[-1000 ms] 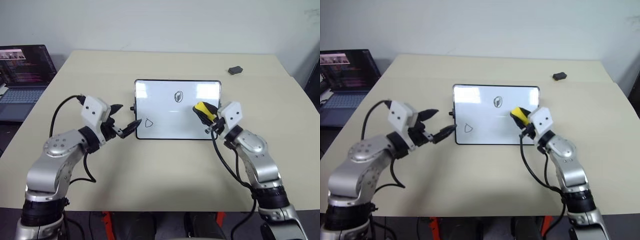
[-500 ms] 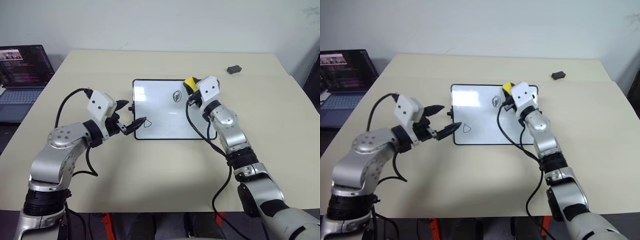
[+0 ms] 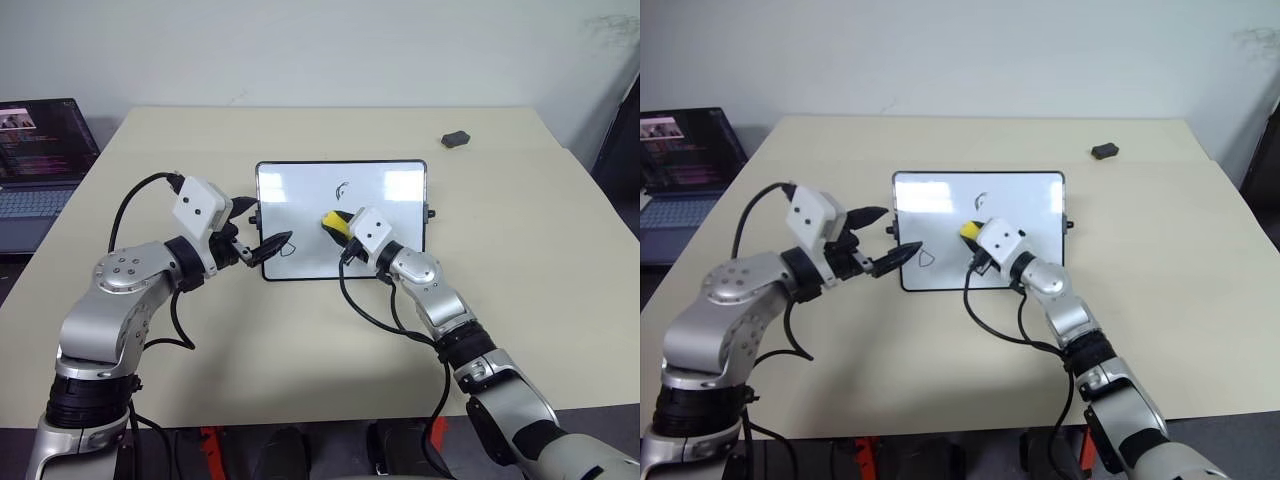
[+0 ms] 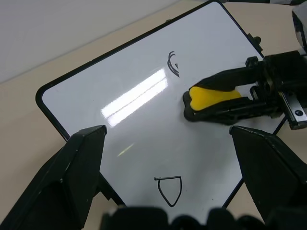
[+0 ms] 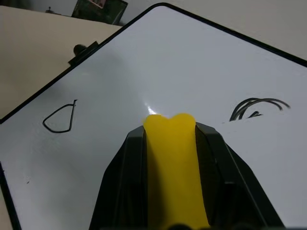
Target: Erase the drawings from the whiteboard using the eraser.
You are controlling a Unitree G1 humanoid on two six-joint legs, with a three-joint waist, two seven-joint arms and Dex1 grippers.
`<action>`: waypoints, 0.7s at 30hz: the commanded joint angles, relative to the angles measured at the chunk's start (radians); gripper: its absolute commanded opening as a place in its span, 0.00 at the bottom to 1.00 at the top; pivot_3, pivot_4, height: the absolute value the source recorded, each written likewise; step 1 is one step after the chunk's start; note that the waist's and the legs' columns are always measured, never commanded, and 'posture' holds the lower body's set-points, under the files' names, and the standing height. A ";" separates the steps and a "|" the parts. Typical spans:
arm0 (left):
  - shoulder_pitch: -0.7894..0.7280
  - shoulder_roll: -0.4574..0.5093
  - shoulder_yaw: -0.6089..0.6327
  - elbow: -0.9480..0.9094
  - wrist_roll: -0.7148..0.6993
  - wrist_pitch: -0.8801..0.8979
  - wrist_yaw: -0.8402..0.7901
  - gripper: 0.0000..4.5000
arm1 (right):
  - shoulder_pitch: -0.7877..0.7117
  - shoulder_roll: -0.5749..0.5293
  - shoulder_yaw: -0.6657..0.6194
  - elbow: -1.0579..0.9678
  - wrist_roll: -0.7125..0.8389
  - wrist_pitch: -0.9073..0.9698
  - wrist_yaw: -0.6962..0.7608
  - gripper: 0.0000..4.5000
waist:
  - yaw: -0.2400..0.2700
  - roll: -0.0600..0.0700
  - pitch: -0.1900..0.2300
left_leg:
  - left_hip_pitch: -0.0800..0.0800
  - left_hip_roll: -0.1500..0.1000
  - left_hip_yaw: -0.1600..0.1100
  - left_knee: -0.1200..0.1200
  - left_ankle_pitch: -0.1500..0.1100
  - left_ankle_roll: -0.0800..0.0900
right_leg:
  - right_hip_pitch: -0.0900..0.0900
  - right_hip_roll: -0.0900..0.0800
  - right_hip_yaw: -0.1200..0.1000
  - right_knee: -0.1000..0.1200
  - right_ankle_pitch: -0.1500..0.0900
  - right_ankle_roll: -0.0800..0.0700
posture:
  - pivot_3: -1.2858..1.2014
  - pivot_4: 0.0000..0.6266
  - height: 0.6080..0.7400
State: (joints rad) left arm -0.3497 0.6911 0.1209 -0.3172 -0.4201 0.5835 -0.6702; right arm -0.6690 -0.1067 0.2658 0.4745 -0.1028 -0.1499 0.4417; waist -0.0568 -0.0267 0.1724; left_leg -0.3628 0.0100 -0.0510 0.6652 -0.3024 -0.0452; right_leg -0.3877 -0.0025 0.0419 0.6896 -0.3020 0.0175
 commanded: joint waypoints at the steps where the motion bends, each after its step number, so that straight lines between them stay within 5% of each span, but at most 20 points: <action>1: 0.000 0.017 0.027 0.004 0.007 -0.018 -0.006 1.00 | -0.022 0.004 -0.072 -0.039 0.053 -0.050 -0.023 0.22 | 0.001 0.000 0.000 | 0.000 0.000 0.000 0.000 0.000 0.000 | 0.000 0.000 0.000 0.000 0.000 0.000 | 0.52 0.24 1.00; 9: 0.017 0.025 0.035 -0.004 0.003 -0.017 -0.005 1.00 | -0.118 -0.016 -0.199 -0.039 0.086 -0.089 -0.134 0.22 | 0.003 0.001 0.001 | -0.003 0.000 0.000 -0.002 0.000 0.000 | -0.002 0.000 0.000 -0.005 0.000 0.000 | 0.52 0.24 1.00; 21: 0.029 0.024 0.030 -0.024 -0.003 -0.008 -0.002 1.00 | -0.115 0.031 -0.116 0.057 -0.008 0.001 -0.169 0.22 | -0.002 0.000 0.001 | -0.004 0.001 0.001 -0.003 0.000 0.000 | -0.003 0.000 0.000 -0.007 0.000 0.000 | 0.52 0.24 1.00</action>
State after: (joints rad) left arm -0.3169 0.7038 0.1242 -0.3050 -0.4173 0.5817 -0.6690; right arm -0.7984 -0.0894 0.1192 0.5493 -0.0988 -0.1714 0.2550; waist -0.0590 -0.0264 0.1734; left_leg -0.3660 0.0106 -0.0502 0.6623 -0.3026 -0.0452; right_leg -0.3899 -0.0025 0.0421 0.6836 -0.3019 0.0173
